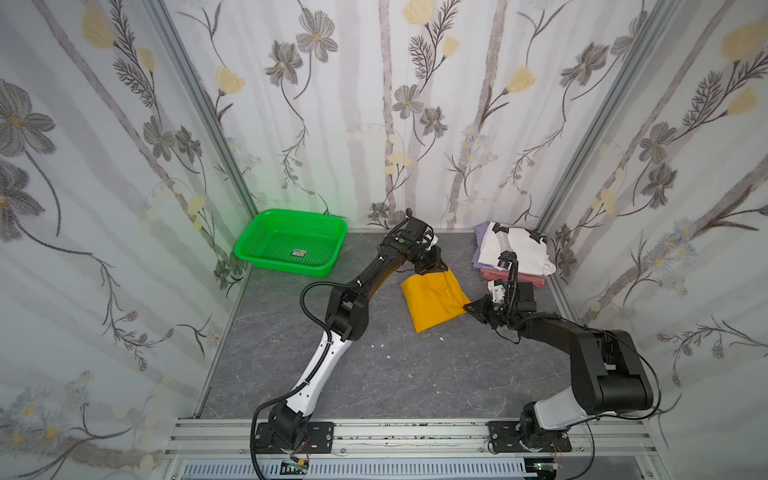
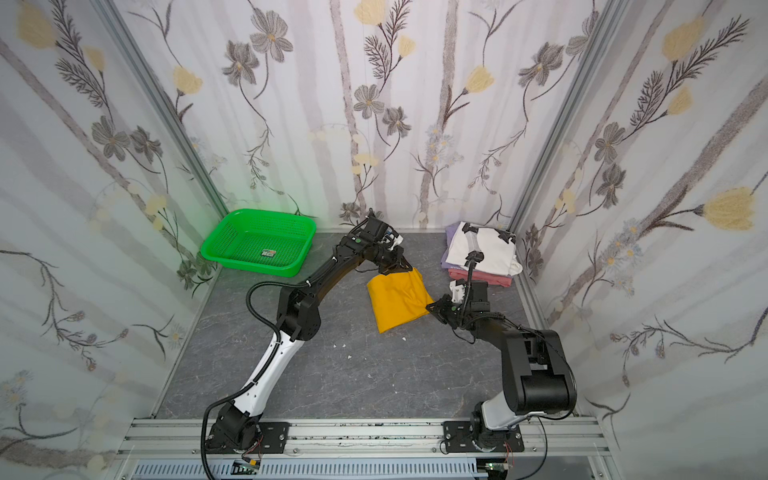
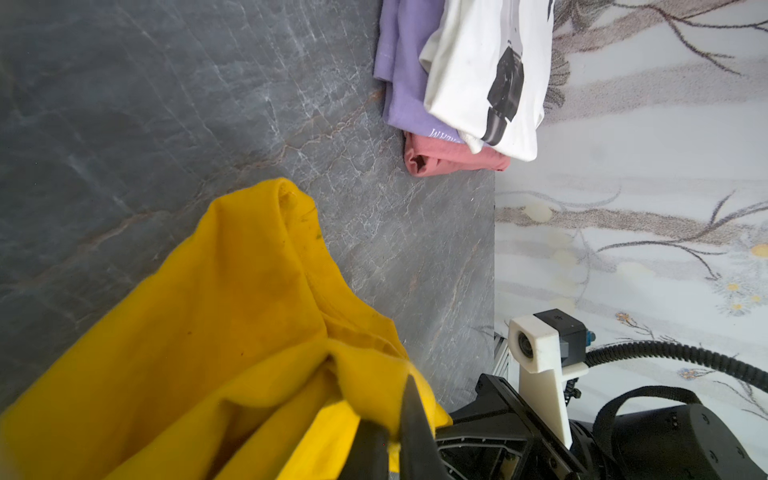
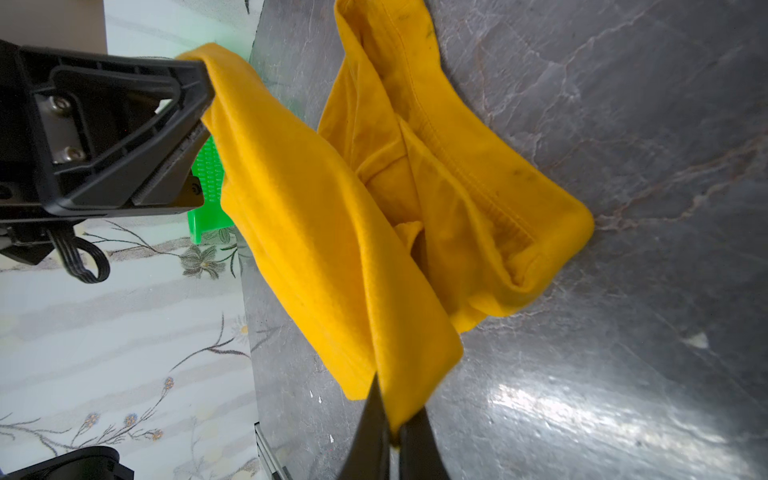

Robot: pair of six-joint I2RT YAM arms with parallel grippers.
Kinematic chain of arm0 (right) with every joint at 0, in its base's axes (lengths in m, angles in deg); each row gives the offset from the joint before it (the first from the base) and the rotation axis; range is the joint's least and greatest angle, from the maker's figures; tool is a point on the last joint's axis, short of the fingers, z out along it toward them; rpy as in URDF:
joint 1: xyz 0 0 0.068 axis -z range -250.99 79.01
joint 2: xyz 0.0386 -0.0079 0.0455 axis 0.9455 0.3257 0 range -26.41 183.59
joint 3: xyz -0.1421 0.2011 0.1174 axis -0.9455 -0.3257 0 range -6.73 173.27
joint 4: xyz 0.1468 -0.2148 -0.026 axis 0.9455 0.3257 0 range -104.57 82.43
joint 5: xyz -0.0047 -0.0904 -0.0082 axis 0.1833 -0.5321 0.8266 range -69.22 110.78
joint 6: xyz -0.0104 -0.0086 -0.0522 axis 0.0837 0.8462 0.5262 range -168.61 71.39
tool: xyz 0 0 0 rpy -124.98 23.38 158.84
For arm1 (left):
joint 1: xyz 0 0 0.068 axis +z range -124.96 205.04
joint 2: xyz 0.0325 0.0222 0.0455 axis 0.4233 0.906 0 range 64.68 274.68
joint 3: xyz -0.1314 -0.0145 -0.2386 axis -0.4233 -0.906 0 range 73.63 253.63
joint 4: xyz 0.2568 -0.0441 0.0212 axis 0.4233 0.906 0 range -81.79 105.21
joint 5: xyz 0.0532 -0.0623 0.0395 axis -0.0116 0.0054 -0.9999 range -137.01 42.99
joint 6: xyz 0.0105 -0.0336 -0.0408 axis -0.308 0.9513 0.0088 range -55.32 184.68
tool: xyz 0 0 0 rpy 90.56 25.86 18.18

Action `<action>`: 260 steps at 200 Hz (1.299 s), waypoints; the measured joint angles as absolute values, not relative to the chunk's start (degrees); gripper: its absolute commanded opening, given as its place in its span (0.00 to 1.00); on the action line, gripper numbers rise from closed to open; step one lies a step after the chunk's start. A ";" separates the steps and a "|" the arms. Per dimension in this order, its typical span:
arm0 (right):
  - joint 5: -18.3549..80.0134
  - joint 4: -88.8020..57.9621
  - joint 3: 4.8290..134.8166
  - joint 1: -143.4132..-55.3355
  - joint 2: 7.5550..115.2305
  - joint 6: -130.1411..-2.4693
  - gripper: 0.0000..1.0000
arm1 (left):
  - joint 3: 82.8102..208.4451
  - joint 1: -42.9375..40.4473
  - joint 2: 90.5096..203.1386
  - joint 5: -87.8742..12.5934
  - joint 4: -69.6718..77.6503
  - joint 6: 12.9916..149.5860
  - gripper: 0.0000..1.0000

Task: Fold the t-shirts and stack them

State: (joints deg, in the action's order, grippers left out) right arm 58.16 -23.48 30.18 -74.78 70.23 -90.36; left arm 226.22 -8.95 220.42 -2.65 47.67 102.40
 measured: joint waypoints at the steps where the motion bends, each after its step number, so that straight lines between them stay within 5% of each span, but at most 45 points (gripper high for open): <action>1: 58.16 -23.48 30.20 -74.78 70.25 -90.36 0.17 | 226.24 -8.95 220.44 -2.63 47.61 102.42 0.30; 12: 58.16 -23.43 30.35 -74.72 70.30 -90.39 0.52 | 226.46 -8.76 220.86 -2.35 46.40 103.34 0.65; 28: 58.10 -23.02 30.44 -74.72 69.14 -90.19 0.80 | 226.66 -8.10 220.79 -2.15 44.13 104.63 0.98; 49: 57.29 -20.61 33.26 -74.74 66.54 -87.76 0.99 | 226.68 -6.42 219.57 -2.04 42.25 105.43 1.00; 94: 56.70 -15.52 41.39 -75.83 65.53 -82.21 1.00 | 209.72 -1.22 205.23 -3.22 40.66 101.68 1.00; 122: 57.51 -14.21 48.25 -79.72 74.08 -80.68 1.00 | 188.15 -0.50 192.18 -2.83 34.38 98.94 1.00; 185: 60.81 -21.49 59.99 -84.03 92.99 -86.39 1.00 | 161.42 3.26 183.77 -2.11 22.97 99.42 1.00; 217: 61.90 -23.91 65.02 -85.45 102.14 -89.75 1.00 | 156.04 4.31 179.99 -3.09 19.98 99.82 1.00; 260: 62.67 -28.85 62.33 -86.74 99.89 -94.67 1.00 | 157.35 1.01 180.69 -1.28 18.34 99.40 1.00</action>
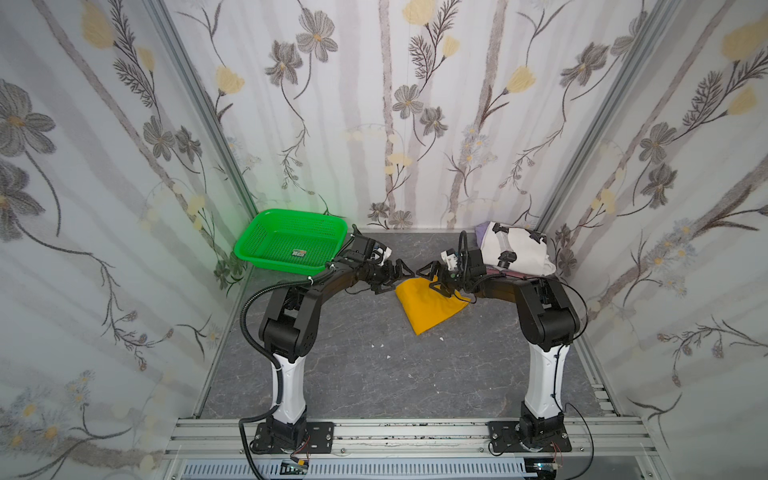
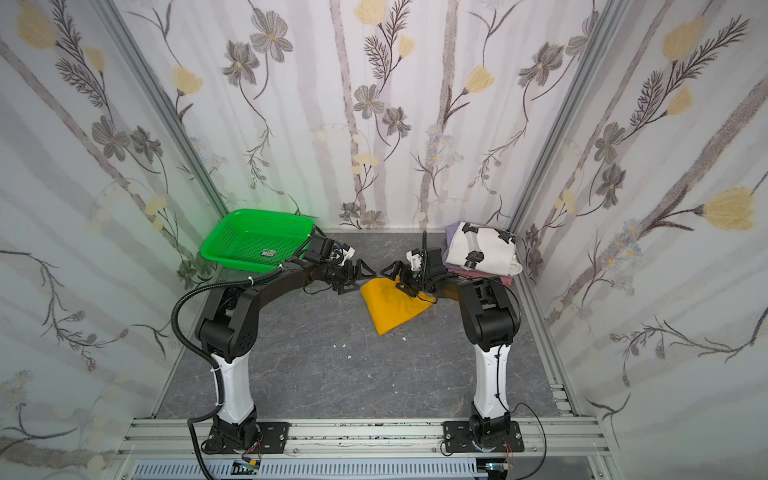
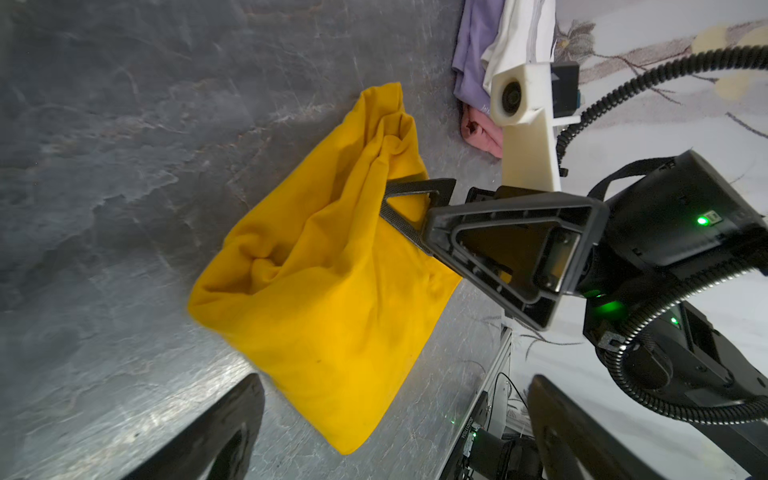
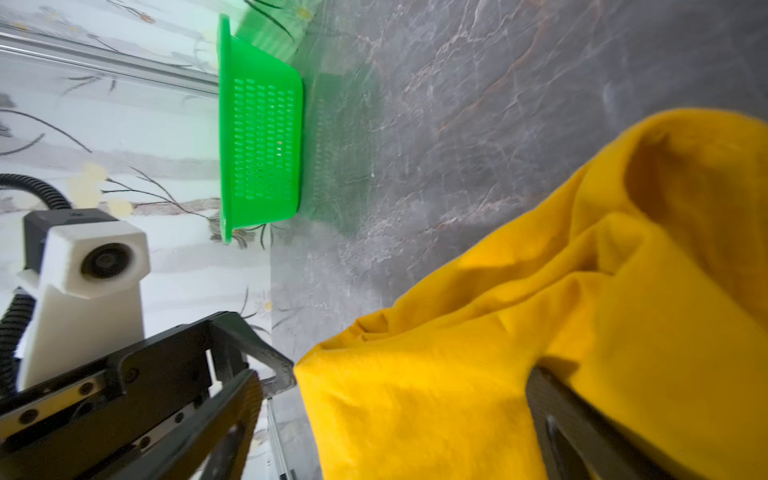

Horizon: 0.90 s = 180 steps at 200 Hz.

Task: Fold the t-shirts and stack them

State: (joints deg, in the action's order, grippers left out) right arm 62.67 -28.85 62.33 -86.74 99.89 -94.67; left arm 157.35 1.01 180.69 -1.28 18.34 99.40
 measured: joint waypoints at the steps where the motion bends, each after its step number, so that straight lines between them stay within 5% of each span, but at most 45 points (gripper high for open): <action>1: 62.69 -28.94 62.04 -86.61 99.50 -94.91 1.00 | 157.44 0.95 180.75 -1.25 18.25 99.42 1.00; 47: 62.53 -34.03 58.87 -82.76 91.17 -96.53 1.00 | 160.39 -2.40 185.01 0.78 7.61 105.70 1.00; 180: 64.15 -41.11 55.99 -83.09 100.33 -100.55 1.00 | 145.26 0.40 186.70 1.00 -11.74 114.37 1.00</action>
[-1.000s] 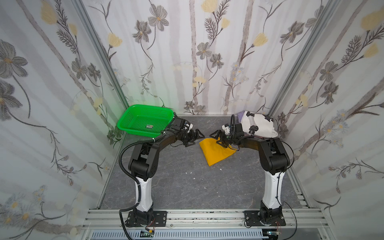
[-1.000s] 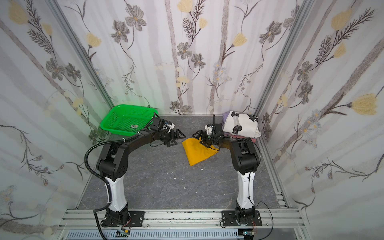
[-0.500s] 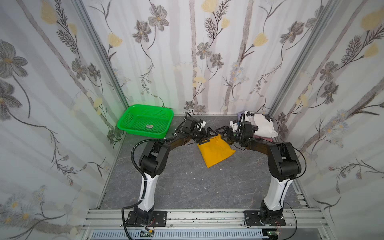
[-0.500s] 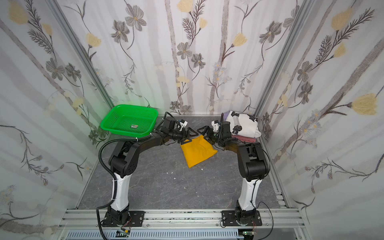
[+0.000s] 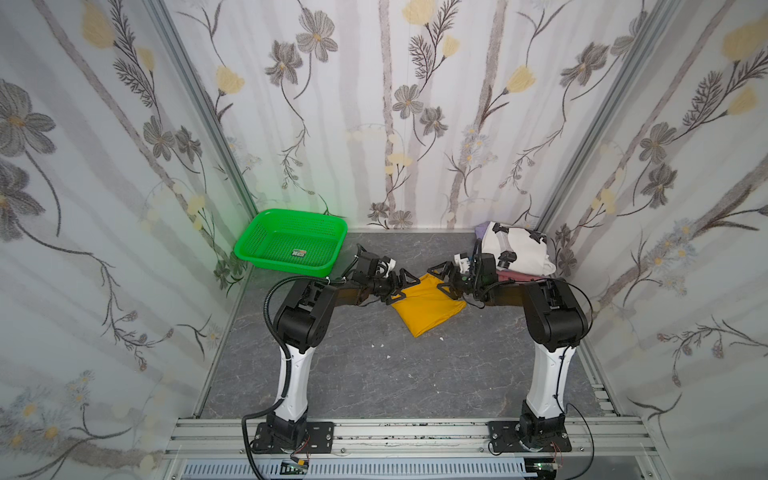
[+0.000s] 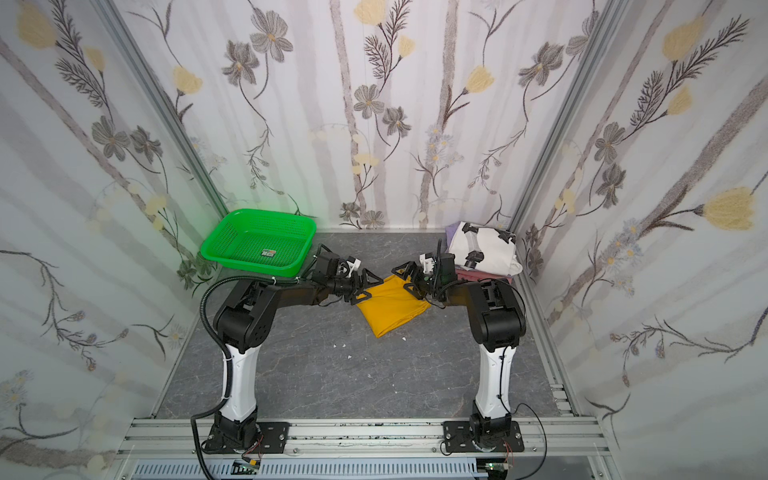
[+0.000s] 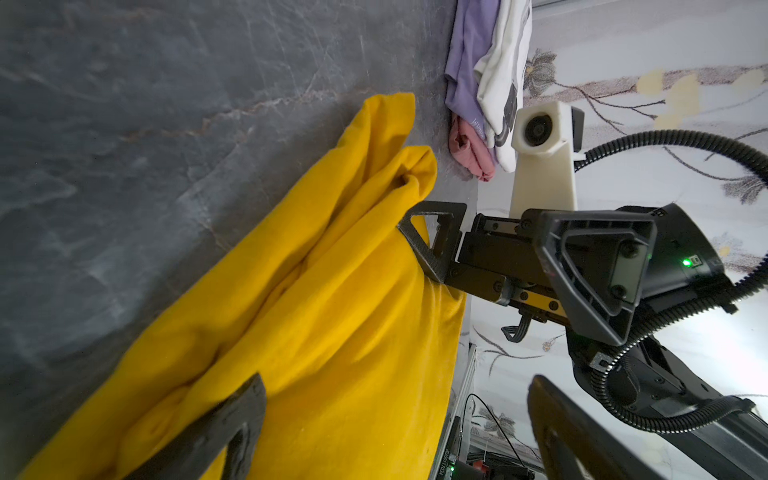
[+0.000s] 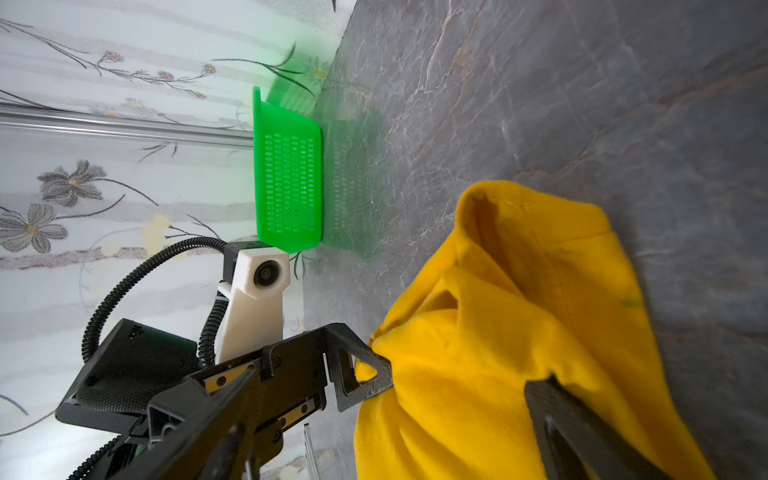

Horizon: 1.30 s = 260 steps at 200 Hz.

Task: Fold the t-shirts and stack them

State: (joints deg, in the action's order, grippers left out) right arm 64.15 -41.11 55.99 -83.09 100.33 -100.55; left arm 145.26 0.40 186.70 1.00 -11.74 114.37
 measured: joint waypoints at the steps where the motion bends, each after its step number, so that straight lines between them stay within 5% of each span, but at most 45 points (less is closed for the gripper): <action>1: 64.15 -41.01 55.99 -83.09 100.24 -100.37 1.00 | 145.24 0.42 186.54 0.95 -11.60 114.37 1.00; 94: 64.26 -38.49 39.66 -83.53 79.76 -93.47 1.00 | 142.42 -4.36 175.18 2.02 -2.66 109.65 1.00; 154: 63.19 -36.77 34.79 -83.29 81.44 -92.92 1.00 | 136.26 -5.13 177.80 3.07 -4.83 111.73 1.00; 216: 58.14 -28.55 38.52 -83.18 72.05 -88.59 1.00 | 150.36 0.47 178.17 1.65 1.58 107.77 1.00; 260: 55.30 -27.54 36.40 -83.29 75.96 -90.39 1.00 | 156.76 2.32 188.58 1.04 2.38 108.30 1.00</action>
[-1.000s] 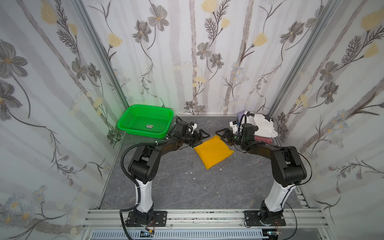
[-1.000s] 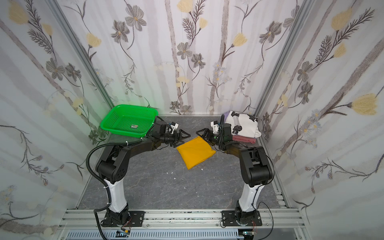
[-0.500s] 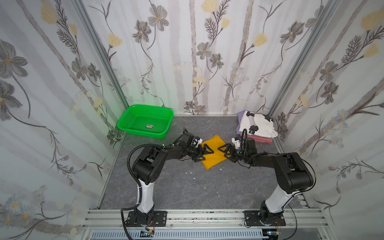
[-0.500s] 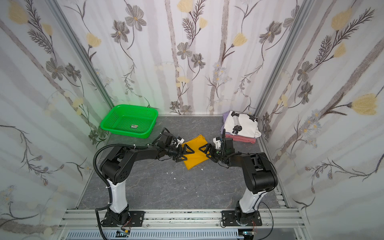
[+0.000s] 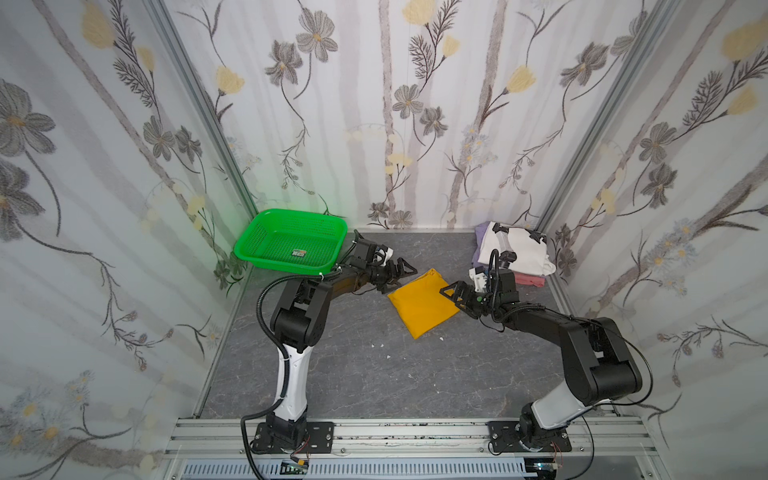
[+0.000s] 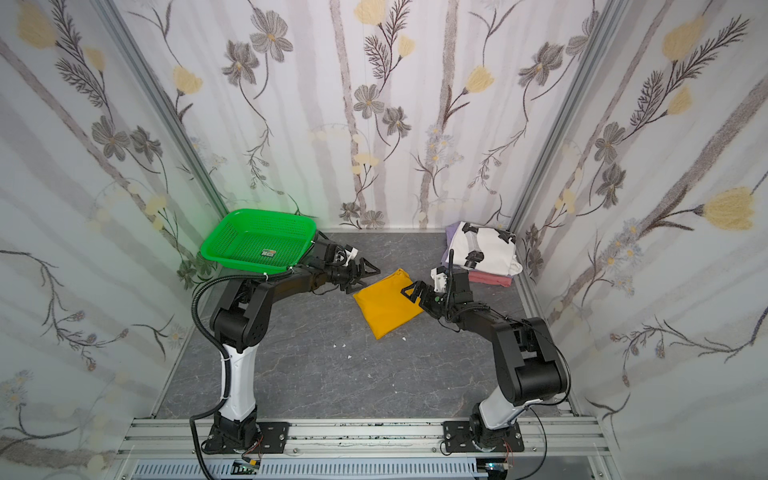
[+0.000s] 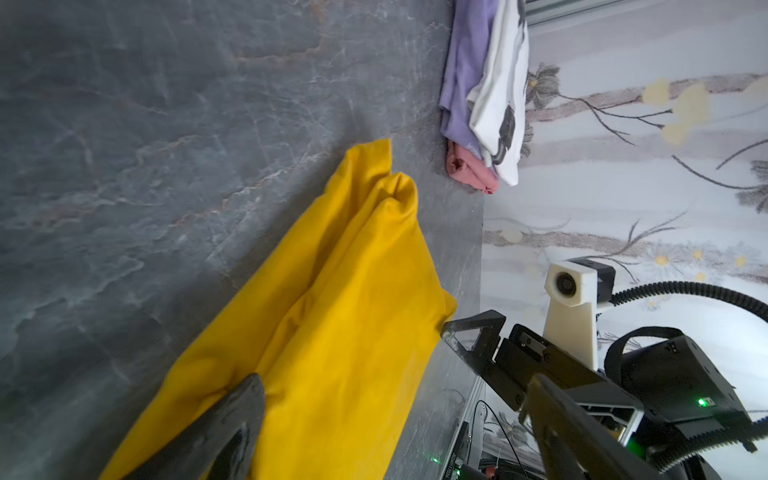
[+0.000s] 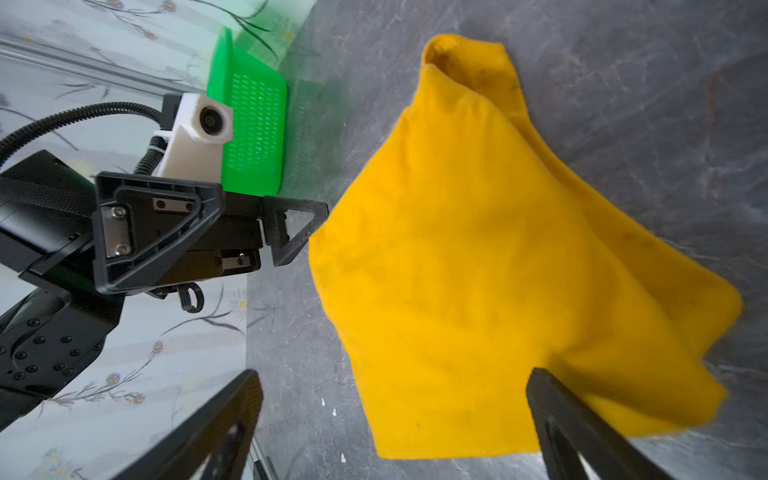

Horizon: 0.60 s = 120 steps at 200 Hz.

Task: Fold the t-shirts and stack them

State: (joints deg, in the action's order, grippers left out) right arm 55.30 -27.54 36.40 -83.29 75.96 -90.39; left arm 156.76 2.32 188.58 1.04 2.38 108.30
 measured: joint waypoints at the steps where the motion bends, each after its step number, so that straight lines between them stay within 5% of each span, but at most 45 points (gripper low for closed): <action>1: 55.28 -27.69 36.30 -83.29 76.18 -90.54 1.00 | 156.98 2.32 188.82 1.04 2.32 108.30 1.00; 44: 57.09 -33.84 36.12 -83.05 83.06 -92.55 1.00 | 155.82 2.48 190.65 1.00 0.44 108.56 1.00; 120: 56.74 -21.47 60.45 -83.02 95.94 -85.23 1.00 | 127.23 -0.98 173.47 -1.01 -7.52 108.93 1.00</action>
State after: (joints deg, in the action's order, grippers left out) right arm 56.74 -21.47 60.45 -83.02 95.94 -85.23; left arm 127.23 -0.98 173.47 -1.01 -7.52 108.93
